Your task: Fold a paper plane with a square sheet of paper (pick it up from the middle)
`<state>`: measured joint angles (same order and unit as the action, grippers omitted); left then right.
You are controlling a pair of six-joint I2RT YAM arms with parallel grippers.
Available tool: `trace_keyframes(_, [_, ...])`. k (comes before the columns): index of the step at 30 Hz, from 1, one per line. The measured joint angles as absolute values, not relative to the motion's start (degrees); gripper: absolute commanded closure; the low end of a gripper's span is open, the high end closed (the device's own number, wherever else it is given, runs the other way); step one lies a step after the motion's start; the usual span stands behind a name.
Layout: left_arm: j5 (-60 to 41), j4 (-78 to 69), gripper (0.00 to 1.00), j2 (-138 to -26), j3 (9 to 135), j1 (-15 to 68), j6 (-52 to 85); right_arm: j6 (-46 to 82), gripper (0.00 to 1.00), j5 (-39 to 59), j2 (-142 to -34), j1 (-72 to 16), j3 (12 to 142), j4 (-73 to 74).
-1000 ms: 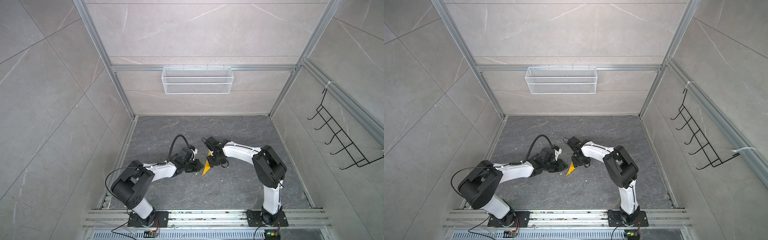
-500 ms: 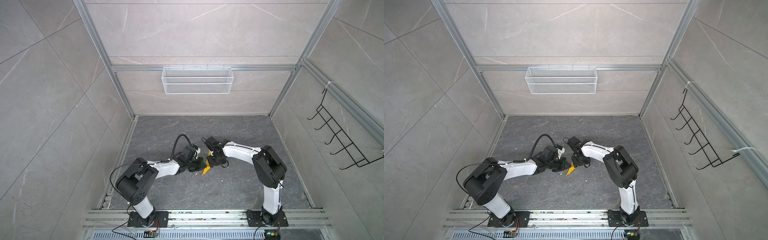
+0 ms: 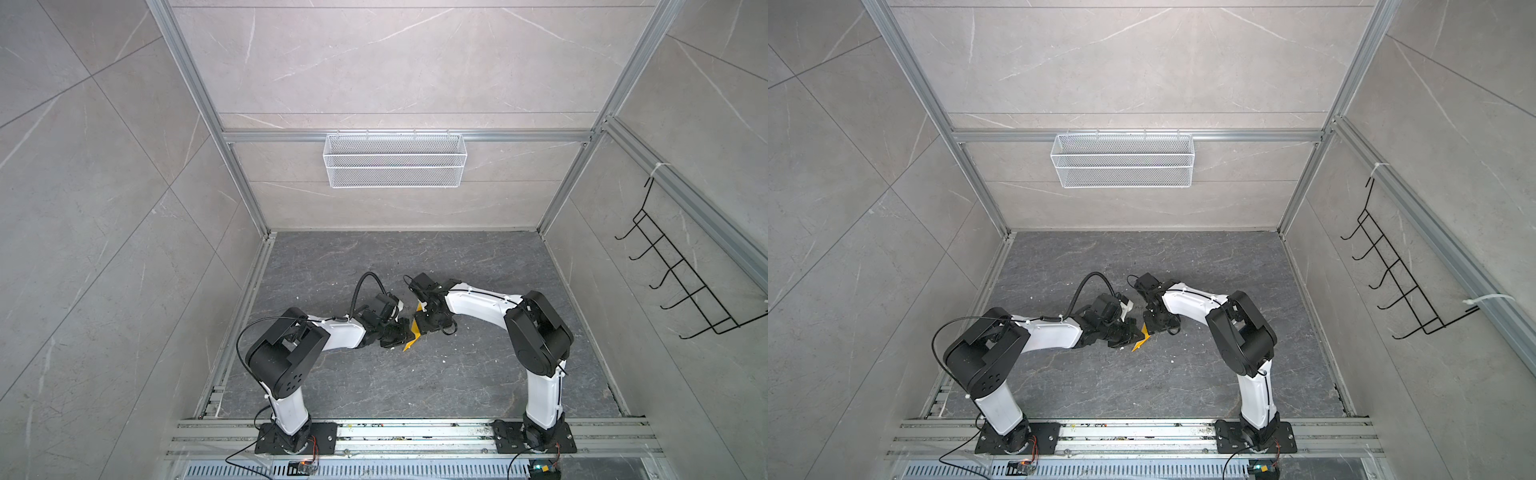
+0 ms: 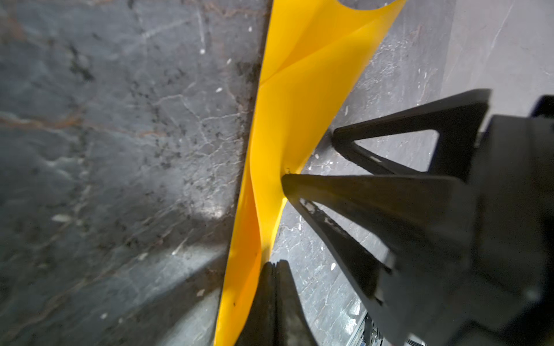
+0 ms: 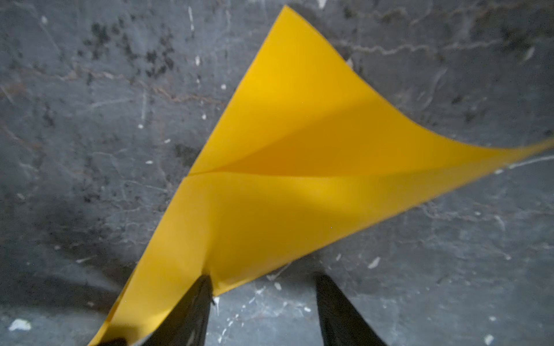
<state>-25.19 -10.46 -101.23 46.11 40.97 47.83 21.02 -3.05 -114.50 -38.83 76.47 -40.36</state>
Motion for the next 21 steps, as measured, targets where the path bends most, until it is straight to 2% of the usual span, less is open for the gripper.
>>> trace_keyframes(21, [-25.12, -8.40, 0.98, -102.61, 46.83, 40.97, 48.01, 21.06, 0.41, -3.07, -114.56, -38.83, 76.47, -40.36])
